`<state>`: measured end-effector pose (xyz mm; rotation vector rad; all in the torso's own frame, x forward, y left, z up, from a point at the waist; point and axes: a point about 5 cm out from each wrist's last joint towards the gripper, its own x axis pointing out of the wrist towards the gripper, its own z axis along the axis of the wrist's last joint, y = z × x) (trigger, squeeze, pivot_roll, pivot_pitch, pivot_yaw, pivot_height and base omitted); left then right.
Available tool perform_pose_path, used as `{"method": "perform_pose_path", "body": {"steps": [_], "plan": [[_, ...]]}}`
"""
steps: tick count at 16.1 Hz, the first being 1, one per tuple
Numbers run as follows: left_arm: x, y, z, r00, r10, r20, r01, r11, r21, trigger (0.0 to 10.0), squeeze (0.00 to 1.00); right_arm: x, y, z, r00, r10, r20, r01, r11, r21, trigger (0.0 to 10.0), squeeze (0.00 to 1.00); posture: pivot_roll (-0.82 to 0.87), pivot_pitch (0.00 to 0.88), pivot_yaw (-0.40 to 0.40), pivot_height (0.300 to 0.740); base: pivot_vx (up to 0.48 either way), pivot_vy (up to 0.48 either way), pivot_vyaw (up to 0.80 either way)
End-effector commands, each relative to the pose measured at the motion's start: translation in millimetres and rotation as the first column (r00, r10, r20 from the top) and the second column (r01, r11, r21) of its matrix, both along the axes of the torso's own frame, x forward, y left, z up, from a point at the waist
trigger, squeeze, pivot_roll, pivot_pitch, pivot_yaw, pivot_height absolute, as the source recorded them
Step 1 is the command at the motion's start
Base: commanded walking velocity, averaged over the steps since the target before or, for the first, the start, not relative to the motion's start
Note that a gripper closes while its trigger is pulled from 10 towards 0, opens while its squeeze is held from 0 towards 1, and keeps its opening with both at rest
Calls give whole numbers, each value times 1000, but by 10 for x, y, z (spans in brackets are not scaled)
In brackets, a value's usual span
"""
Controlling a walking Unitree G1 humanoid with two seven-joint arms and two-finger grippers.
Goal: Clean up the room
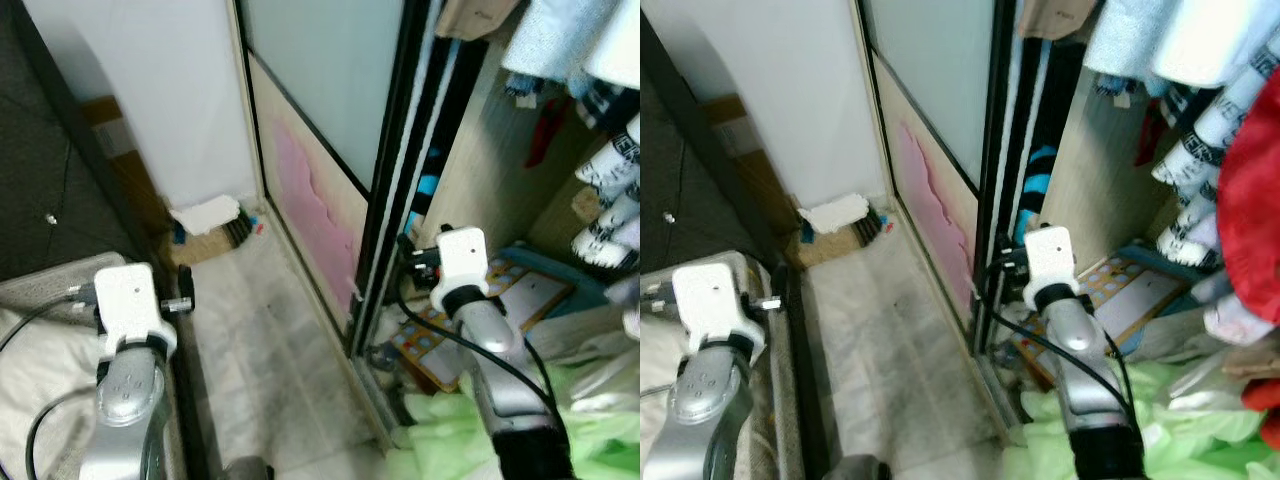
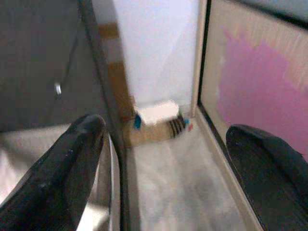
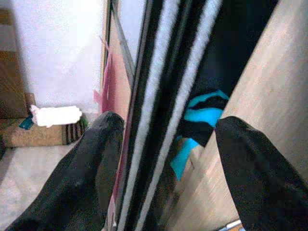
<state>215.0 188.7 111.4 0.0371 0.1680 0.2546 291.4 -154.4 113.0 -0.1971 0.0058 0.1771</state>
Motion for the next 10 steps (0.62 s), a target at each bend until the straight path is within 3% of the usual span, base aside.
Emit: {"method": "perform_pose_path", "body": {"steps": [1,3,6,10], "plan": [[-8,19,12,1000,9,-1,-9,1000,-1,10000,0,21,36,34,1000,16,4,-16,1000,-8,10000,0,113,0,-41,740,0,0,0],[-57,62,-40,999,16,-35,-16,1000,-9,10000,0,-20,50,3,1000,26,-6,-26,1000,-3,10000,0,125,0,-58,740,0,0,0],[-295,202,-184,994,33,-107,-31,999,20,10000,0,-183,-117,-137,999,1,-39,-1,1000,-4,10000,0,141,0,-75,740,0,0,0],[-194,175,-66,998,-14,-63,16,999,36,10000,0,-33,-92,-129,997,-64,-47,66,997,45,10000,0,147,0,-52,740,0,0,0]]}}
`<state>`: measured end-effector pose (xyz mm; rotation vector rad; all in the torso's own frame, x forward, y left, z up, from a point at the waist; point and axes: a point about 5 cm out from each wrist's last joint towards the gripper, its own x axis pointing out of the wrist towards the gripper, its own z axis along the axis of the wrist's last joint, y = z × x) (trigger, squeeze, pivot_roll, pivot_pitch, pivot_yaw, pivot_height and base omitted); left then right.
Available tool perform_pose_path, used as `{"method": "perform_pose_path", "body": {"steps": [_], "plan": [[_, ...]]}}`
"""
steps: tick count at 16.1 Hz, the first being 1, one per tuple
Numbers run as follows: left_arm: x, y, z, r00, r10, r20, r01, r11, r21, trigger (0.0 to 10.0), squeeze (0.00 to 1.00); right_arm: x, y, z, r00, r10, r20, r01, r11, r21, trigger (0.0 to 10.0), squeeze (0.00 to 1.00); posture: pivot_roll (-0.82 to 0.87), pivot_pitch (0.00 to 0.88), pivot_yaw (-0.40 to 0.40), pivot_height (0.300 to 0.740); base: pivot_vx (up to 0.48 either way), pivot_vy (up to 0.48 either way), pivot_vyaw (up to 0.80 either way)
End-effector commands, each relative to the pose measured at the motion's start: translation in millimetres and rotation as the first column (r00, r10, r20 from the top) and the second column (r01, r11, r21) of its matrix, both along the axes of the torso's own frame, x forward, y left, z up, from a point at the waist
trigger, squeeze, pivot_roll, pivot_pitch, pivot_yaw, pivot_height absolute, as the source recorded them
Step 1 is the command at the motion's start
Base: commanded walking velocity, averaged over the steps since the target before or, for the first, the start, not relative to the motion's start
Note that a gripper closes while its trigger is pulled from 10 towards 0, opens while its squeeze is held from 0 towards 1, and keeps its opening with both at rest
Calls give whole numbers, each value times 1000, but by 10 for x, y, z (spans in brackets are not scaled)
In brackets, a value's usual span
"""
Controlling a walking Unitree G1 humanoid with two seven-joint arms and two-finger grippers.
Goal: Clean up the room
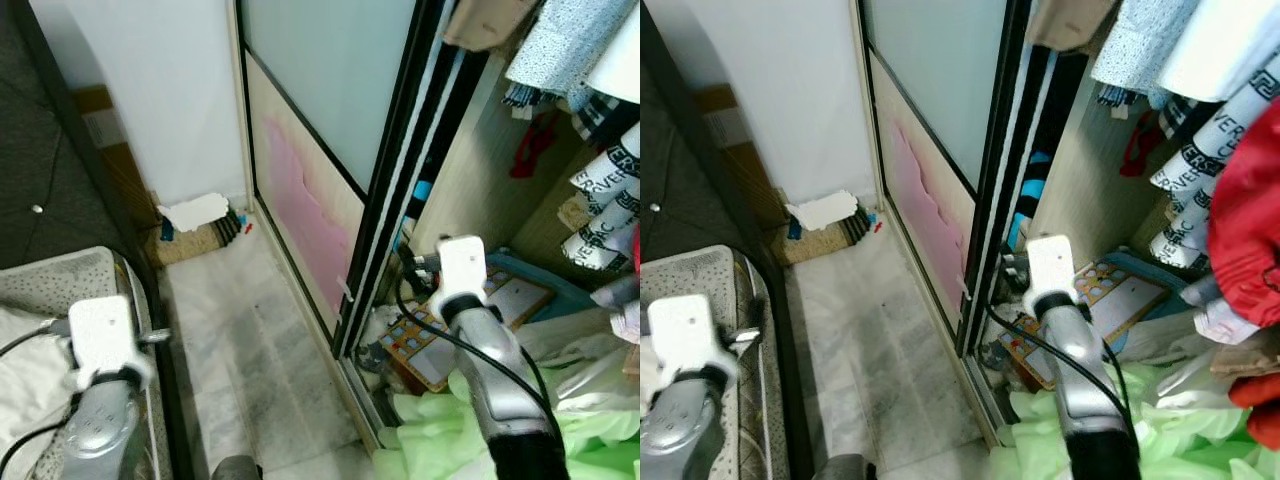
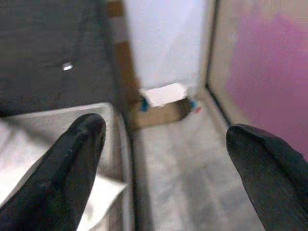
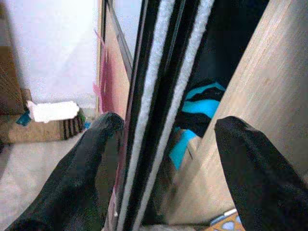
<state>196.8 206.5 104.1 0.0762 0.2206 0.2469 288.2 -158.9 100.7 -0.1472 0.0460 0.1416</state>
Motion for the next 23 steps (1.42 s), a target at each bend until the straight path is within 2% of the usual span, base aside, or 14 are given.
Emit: {"method": "perform_pose_path", "body": {"steps": [1,5,8,10,11,13,14,15,17,19,21,23], "plan": [[-32,-7,35,1000,-15,0,15,1000,-8,10000,0,-22,-54,-9,999,-29,-18,29,1000,-2,10000,0,146,0,-59,740,0,0,0],[-75,-66,160,998,-41,52,41,999,4,10000,0,-112,-157,-31,997,-50,-51,52,998,46,10000,0,141,0,-75,740,0,0,0],[51,-168,211,990,-114,82,114,993,-1,10000,0,-22,-132,36,999,-51,-8,52,997,54,10000,0,126,0,-52,740,0,0,0],[35,-140,137,992,-112,52,113,993,-18,10000,0,-38,-145,0,997,-81,-16,82,995,64,10000,0,121,0,-44,740,0,0,0],[-32,-118,98,996,-87,36,88,996,-25,10000,0,-114,-159,-37,995,-97,-38,99,993,71,10000,0,119,0,-35,740,0,0,0],[-137,-121,1,991,-129,45,129,992,9,10000,0,-216,-260,-120,987,-143,-67,148,985,83,10000,0,110,0,-40,740,0,0,0],[-133,-115,-45,992,-122,31,122,992,11,10000,0,-211,-272,-145,985,-153,-78,159,983,90,10000,0,113,0,-39,740,0,0,0],[-70,-144,-124,992,-123,9,123,992,2,10000,0,-160,-188,-169,990,-116,-75,122,989,83,10000,0,129,0,-42,740,0,0,0],[-21,-199,-120,987,-163,15,162,987,15,10000,0,-128,-65,-206,994,-79,-76,84,993,78,10000,0,136,0,-56,740,0,0,0],[39,-166,-68,987,-154,50,155,988,-10,10000,0,-92,51,-185,998,-21,-64,25,998,64,10000,0,134,0,-48,740,0,0,606],[86,-178,-32,985,-160,67,157,987,44,10000,0,-12,121,-141,999,-14,-49,18,996,82,10000,0,134,0,-41,740,0,0,800],[54,-224,-29,983,-169,73,167,985,37,10000,0,-8,227,-123,999,22,-31,-19,996,84,10000,0,139,0,-40,740,0,0,800]]}}
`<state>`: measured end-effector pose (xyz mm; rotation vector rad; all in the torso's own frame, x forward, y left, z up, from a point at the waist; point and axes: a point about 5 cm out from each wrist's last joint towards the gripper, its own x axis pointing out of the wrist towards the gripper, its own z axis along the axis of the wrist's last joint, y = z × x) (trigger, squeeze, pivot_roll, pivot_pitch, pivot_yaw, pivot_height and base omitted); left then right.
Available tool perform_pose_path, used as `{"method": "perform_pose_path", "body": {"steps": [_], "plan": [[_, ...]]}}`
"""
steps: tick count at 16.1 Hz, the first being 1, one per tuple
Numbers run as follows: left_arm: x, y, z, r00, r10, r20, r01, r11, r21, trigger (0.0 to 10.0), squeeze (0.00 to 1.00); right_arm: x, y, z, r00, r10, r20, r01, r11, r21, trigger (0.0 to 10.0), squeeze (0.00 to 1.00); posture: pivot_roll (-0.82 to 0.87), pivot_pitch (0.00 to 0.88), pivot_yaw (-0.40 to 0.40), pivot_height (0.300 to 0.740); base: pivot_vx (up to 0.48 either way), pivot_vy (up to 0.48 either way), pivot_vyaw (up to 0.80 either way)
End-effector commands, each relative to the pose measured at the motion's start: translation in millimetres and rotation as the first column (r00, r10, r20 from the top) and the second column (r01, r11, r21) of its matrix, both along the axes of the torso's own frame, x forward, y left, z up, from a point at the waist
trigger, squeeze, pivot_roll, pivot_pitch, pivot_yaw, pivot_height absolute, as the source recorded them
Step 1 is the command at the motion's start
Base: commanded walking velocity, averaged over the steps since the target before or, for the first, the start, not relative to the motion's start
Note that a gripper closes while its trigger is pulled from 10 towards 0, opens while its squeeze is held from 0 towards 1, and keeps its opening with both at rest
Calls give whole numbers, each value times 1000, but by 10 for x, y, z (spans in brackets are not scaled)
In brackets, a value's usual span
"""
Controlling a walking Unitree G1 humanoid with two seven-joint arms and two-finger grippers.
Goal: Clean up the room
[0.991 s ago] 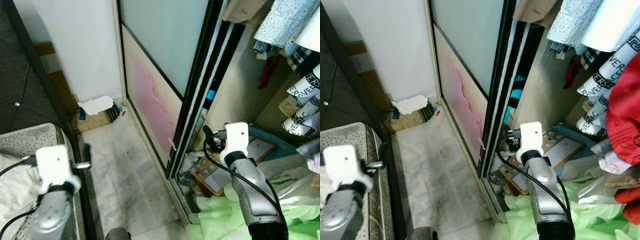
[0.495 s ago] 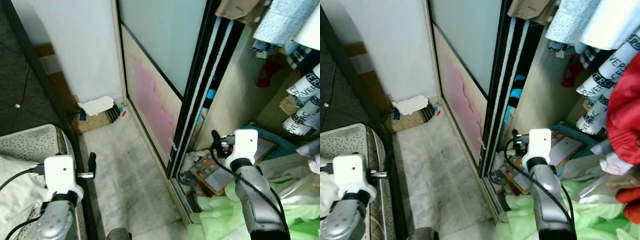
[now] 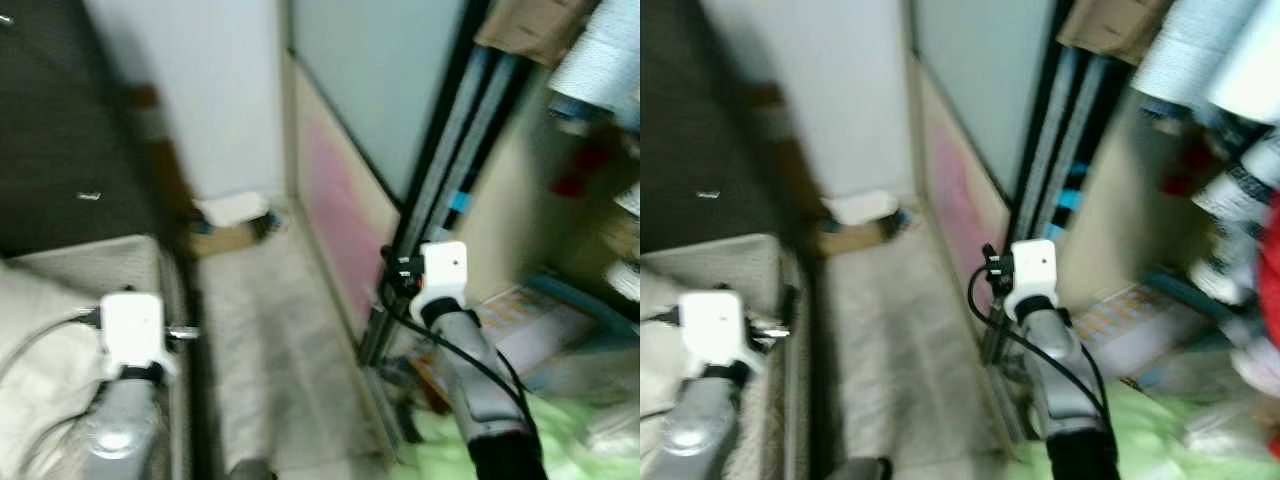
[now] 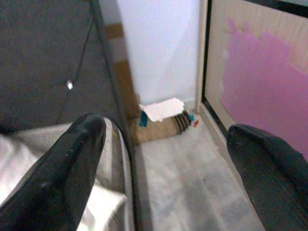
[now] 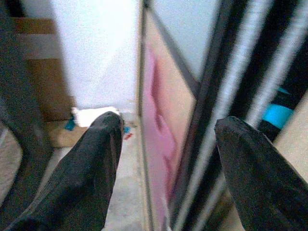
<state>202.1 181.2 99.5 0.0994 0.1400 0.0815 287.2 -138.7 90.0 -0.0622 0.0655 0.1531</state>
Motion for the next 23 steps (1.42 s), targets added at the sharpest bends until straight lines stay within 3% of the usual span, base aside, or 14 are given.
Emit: {"method": "perform_pose_path", "body": {"steps": [1,5,8,9,12,17,23], "plan": [[-34,-11,4,1000,0,1,0,1000,0,10000,0,-27,56,-32,1000,28,-11,-28,1000,2,10000,0,144,0,-45,740,0,0,800],[-152,-190,-45,999,-46,-28,45,999,-25,10000,0,-122,54,-101,998,51,-40,-51,999,-6,10000,0,131,0,-60,740,0,0,800],[-110,-274,9,980,-197,-20,196,980,-38,10000,0,-195,28,-85,998,45,-45,-45,999,-9,10000,0,94,0,-49,740,0,0,800],[-107,-265,16,978,-206,-28,206,979,-13,10000,0,-216,-8,-85,999,27,-46,-27,1000,-10,10000,0,88,0,-44,740,0,0,800],[-166,-201,75,995,-102,-18,102,995,-5,10000,0,-234,-76,-28,999,-7,-40,7,1000,-2,10000,0,107,0,-48,740,0,0,800],[-282,-92,150,996,89,5,-89,996,12,10000,0,-145,3,73,998,54,-35,-54,998,16,10000,0,170,0,-91,740,0,0,800],[-276,-86,195,992,119,29,-119,993,-22,10000,0,-114,49,137,996,90,-20,-90,996,17,10000,0,171,0,-102,740,0,0,800]]}}
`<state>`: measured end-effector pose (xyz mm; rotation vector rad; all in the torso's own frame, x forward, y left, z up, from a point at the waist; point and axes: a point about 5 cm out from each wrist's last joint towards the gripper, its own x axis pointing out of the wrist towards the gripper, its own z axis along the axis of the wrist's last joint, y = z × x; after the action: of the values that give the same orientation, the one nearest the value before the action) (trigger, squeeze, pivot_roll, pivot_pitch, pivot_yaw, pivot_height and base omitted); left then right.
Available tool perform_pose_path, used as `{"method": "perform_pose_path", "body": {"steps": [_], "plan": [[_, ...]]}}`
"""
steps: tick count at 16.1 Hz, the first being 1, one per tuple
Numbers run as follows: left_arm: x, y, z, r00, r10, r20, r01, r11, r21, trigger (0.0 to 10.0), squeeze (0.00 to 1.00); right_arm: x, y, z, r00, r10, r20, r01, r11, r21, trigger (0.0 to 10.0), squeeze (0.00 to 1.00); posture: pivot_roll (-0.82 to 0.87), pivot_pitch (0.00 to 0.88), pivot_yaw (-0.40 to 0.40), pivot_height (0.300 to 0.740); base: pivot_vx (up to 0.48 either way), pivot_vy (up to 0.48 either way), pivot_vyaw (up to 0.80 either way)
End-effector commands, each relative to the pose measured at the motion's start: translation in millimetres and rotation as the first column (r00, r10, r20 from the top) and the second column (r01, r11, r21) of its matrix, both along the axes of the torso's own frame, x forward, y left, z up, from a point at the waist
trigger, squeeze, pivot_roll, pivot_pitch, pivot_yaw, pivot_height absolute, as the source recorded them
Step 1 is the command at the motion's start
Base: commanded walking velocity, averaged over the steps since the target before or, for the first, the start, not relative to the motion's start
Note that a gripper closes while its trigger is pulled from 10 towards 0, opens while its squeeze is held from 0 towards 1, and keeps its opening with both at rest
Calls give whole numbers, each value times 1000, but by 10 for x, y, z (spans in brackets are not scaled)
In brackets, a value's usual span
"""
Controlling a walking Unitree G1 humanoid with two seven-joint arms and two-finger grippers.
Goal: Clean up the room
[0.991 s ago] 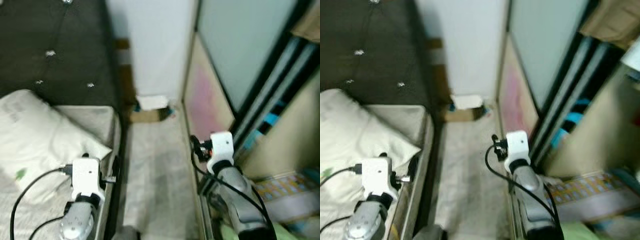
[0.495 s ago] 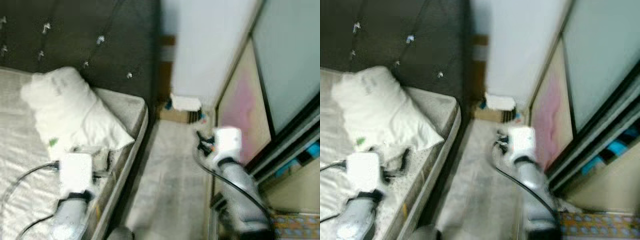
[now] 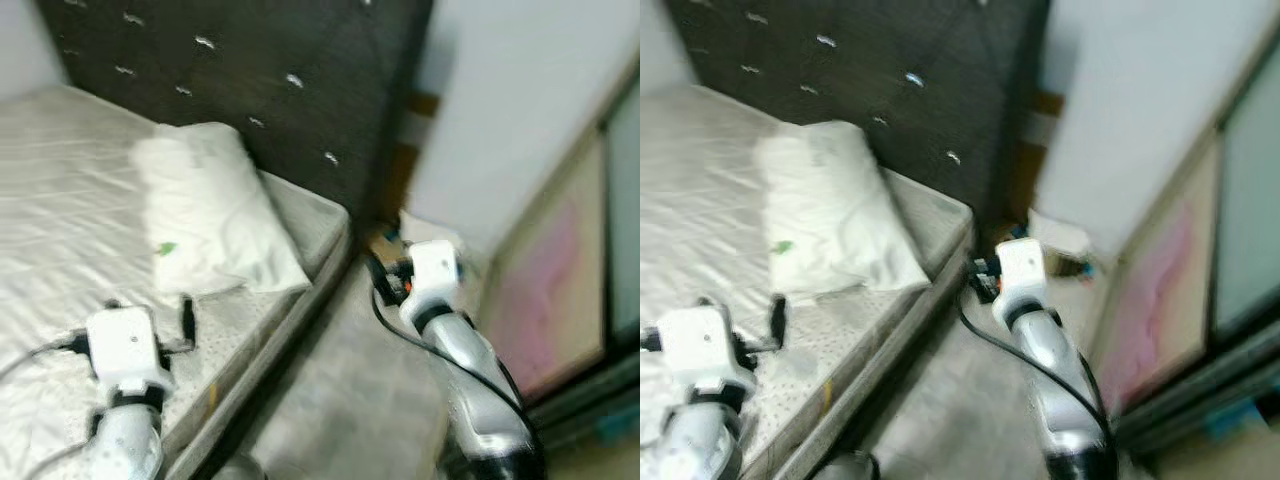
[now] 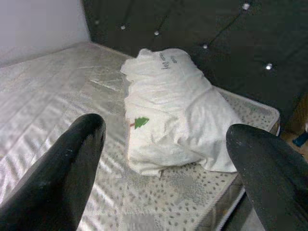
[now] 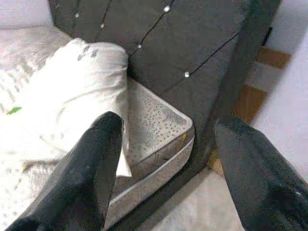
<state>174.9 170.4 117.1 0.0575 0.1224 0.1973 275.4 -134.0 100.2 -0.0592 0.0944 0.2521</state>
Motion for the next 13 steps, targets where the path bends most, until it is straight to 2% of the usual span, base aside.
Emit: {"method": "perform_pose_path", "body": {"steps": [1,2,3,4,5,13], "plan": [[14,15,31,1000,5,10,-5,1000,19,10000,0,1,-7,49,1000,-5,13,5,1000,12,10000,0,161,0,-99,740,0,0,800],[22,23,38,1000,13,14,-14,1000,28,10000,0,-3,-11,58,1000,-2,16,2,1000,12,10000,0,159,0,-97,740,0,0,800],[29,64,66,998,64,26,-66,995,78,10000,0,-7,-15,69,1000,2,22,-3,1000,9,10000,0,157,0,-96,740,0,0,800],[33,64,67,998,60,29,-62,995,76,10000,0,-6,-13,69,1000,3,22,-3,1000,9,10000,0,157,0,-96,740,0,0,800],[55,44,62,999,15,40,-17,999,39,10000,0,-2,-5,72,1000,4,24,-4,1000,10,10000,0,151,0,-93,740,0,0,794],[76,11,59,999,2,44,-3,1000,6,10000,0,14,6,80,1000,12,22,-13,1000,14,10000,0,148,0,-96,740,0,0,796]]}}
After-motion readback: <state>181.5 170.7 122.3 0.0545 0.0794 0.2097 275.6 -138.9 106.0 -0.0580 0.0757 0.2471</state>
